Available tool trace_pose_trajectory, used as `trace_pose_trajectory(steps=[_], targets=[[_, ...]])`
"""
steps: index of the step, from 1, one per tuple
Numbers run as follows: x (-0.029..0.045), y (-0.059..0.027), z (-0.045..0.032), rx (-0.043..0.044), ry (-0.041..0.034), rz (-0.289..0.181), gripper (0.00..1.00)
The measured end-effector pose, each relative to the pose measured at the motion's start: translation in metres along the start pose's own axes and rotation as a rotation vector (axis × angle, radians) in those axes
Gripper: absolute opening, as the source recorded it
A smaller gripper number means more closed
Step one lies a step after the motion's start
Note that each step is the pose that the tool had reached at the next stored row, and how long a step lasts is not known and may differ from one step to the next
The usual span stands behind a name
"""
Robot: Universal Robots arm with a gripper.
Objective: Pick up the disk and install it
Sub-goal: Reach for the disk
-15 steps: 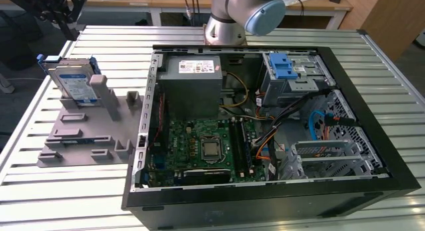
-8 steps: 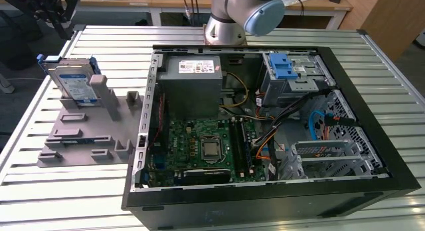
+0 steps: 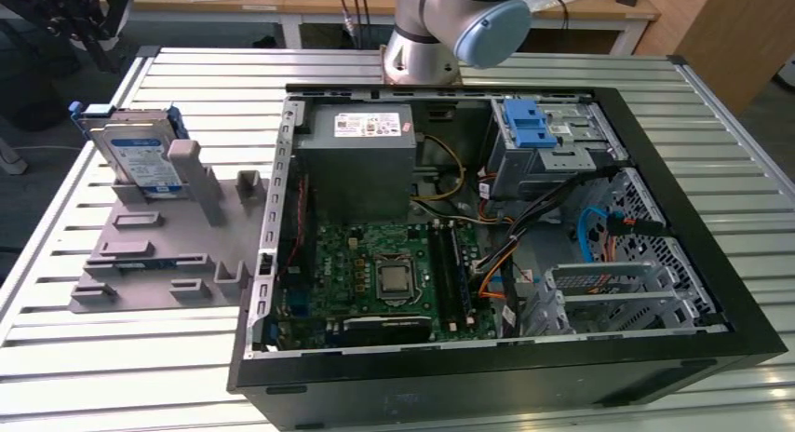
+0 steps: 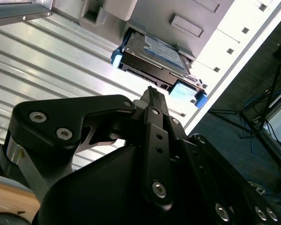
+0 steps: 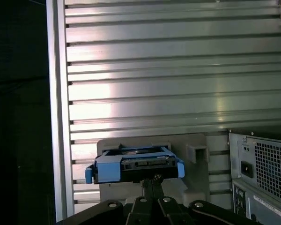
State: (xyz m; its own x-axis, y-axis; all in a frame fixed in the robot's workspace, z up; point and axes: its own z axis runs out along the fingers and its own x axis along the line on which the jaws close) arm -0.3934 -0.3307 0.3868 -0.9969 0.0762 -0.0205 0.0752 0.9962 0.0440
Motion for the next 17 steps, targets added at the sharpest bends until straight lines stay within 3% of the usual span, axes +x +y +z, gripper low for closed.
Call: trace_pose_trajectory(steps=[13, 17], targets=[[0.0247, 0.0046, 0.0003, 0.0, 0.0, 0.0, 0.11], [0.0252, 0.0029, 0.0006, -0.0001, 0.0002, 0.0, 0.11]])
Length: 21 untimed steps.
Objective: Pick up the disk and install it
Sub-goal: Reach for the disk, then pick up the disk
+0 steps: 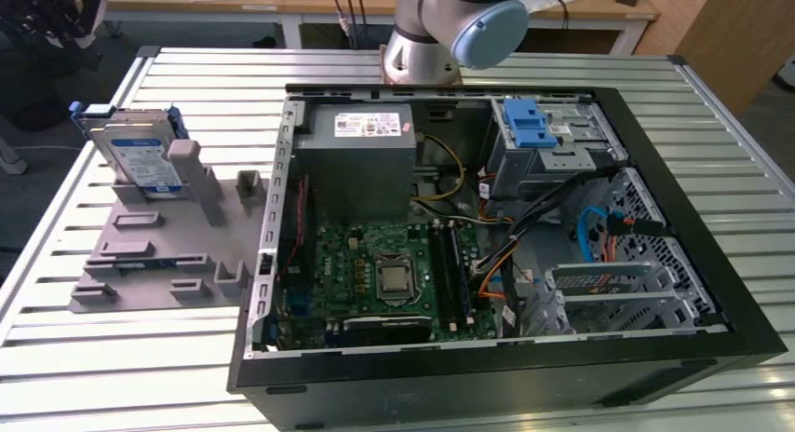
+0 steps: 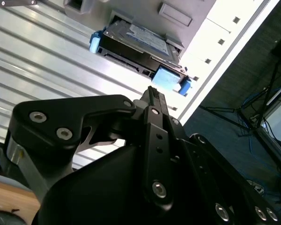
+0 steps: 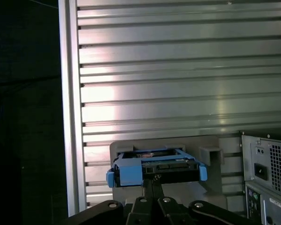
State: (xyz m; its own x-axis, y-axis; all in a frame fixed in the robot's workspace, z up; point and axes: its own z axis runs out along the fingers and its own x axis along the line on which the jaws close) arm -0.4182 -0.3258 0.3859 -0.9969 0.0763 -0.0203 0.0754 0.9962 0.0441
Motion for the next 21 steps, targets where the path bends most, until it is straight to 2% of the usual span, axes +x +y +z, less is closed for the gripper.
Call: trace_pose_trajectory(steps=[8, 12, 21], targets=[[0.0011, -0.0114, 0.0004, 0.0001, 0.0001, 0.0, 0.11], [0.0052, -0.0132, 0.0007, 0.0001, 0.0, 0.0, 0.11], [0.0058, -0.0132, 0.0007, 0.0001, 0.0, 0.0, 0.11]])
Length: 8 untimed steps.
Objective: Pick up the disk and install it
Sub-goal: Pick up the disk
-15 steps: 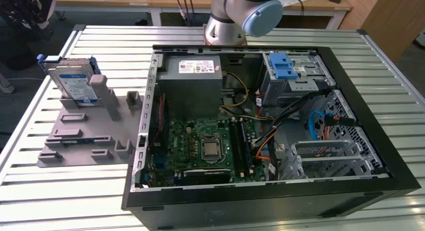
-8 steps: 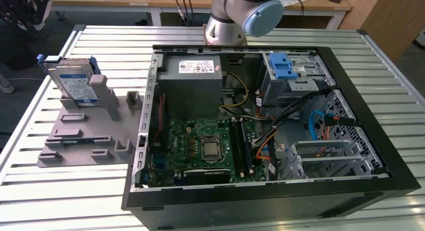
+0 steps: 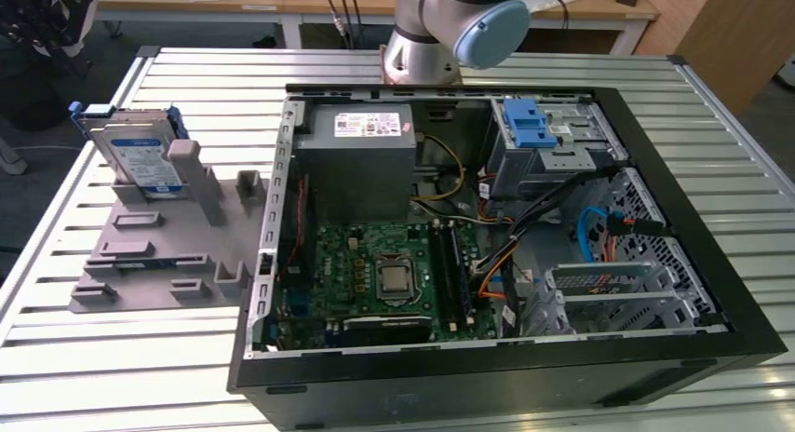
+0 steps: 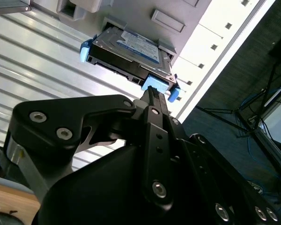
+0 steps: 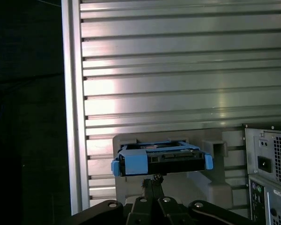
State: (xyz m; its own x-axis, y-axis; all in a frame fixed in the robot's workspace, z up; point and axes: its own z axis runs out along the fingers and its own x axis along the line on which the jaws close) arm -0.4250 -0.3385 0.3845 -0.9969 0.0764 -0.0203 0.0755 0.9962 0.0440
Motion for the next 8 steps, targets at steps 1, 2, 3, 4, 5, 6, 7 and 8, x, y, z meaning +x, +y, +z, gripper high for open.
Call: trace_pose_trajectory(steps=[1, 2, 3, 4, 5, 6, 7, 8], targets=[[0.0, 0.0, 0.0, 0.0, 0.0, 0.0, 0.11], [0.0, 0.0, 0.0, 0.0, 0.0, 0.0, 0.11], [0.0, 0.0, 0.0, 0.0, 0.0001, -0.001, 0.11], [0.0, 0.0, 0.0, -0.0001, 0.0001, -0.002, 0.11], [0.0, 0.0, 0.0, -0.0001, 0.0003, -0.006, 0.11], [0.0001, 0.0, 0.0, -0.0002, 0.0006, -0.012, 0.11], [0.0001, 0.0, 0.0, -0.0004, 0.0009, -0.019, 0.11], [0.0001, 0.0, -0.0001, -0.0005, 0.0013, -0.027, 0.11]])
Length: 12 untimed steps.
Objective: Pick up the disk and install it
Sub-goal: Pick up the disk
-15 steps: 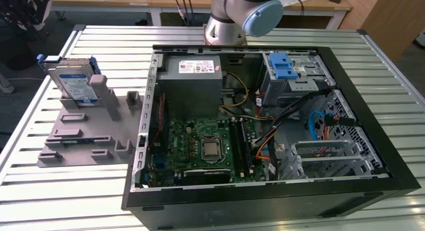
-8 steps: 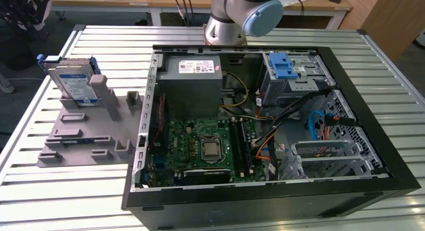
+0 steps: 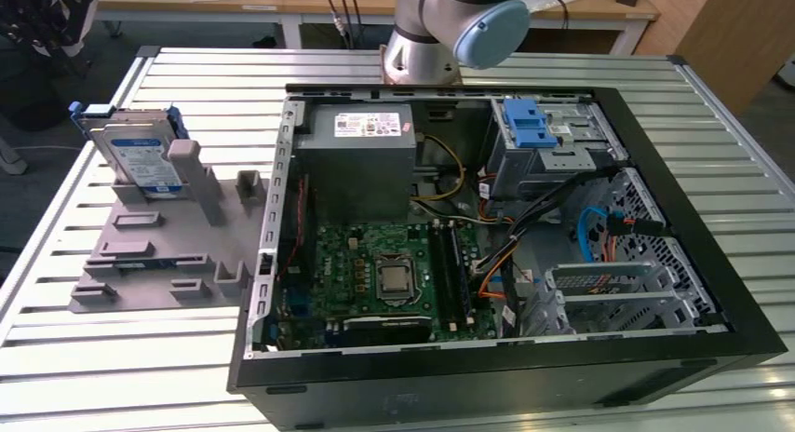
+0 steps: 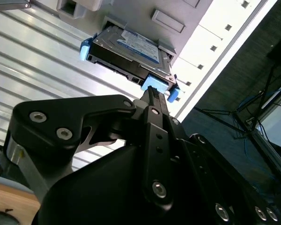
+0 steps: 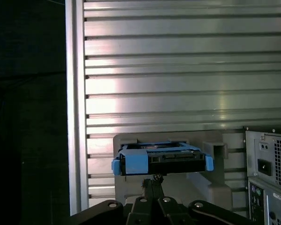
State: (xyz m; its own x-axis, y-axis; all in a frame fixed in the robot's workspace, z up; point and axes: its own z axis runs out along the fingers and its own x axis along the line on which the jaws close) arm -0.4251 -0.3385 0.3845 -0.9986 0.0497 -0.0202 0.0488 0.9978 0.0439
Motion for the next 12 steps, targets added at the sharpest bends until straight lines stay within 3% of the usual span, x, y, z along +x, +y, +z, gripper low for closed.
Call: trace_pose_trajectory(steps=[12], targets=[[0.0004, -0.0001, 0.0, -0.0019, 0.0056, -0.129, 0.11]])
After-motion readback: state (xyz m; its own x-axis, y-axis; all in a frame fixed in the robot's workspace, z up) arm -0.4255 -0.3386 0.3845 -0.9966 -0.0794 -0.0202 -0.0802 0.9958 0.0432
